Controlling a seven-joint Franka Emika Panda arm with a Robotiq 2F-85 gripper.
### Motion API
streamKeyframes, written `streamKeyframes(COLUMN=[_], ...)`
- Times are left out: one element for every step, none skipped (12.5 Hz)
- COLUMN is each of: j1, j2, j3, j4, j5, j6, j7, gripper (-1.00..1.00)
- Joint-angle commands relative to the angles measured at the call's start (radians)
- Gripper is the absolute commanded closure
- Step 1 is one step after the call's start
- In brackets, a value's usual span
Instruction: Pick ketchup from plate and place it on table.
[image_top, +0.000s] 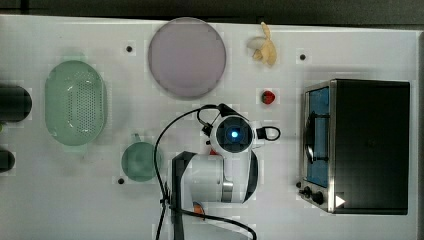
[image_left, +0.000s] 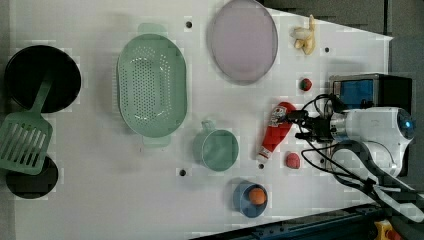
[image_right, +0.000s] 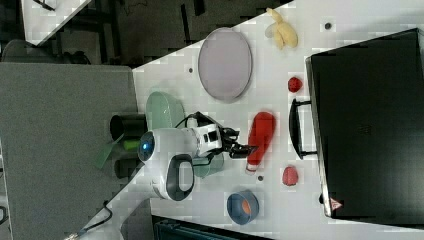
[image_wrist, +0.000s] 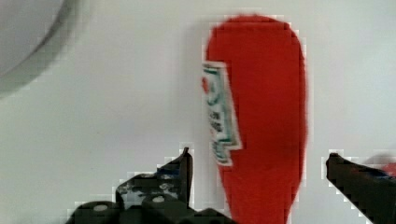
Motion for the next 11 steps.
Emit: streamKeyframes(j1=[-0.002, -0.001, -0.002, -0.002, -0.001, -0.002, -0.002, -0.001, 0.000, 0.000, 0.000], j2=[-0.068, -0.101, -0.137, -0.171, -0.202, -0.229, -0.251, -0.266, -0.277, -0.283, -0.282], j3=[-0.003, -0.003, -0.003, -0.003, -0.003, -0.004, -0.004, -0.003, -0.003, -0.003, -0.003], j4=[0.028, 0.046, 0.071, 0.102, 0.141, 0.187, 0.244, 0.305, 0.371, 0.438, 0.508], j5=[0.004, 0.004, 0.004, 0.004, 0.004, 0.006, 0.015, 0.019, 0.019, 0.018, 0.018], j6=[0.016, 0.002, -0.031, -0.091, -0.178, -0.271, -0.343, -0.413, -0.485, -0.560, -0.631], j7=[0.043, 0.043, 0.048, 0.049, 0.049, 0.062, 0.101, 0.142, 0.155, 0.155, 0.155], gripper=[-1.00, -1.00, -1.00, -1.00, -1.00, -1.00, -1.00, -1.00, -1.00, -1.00, -1.00])
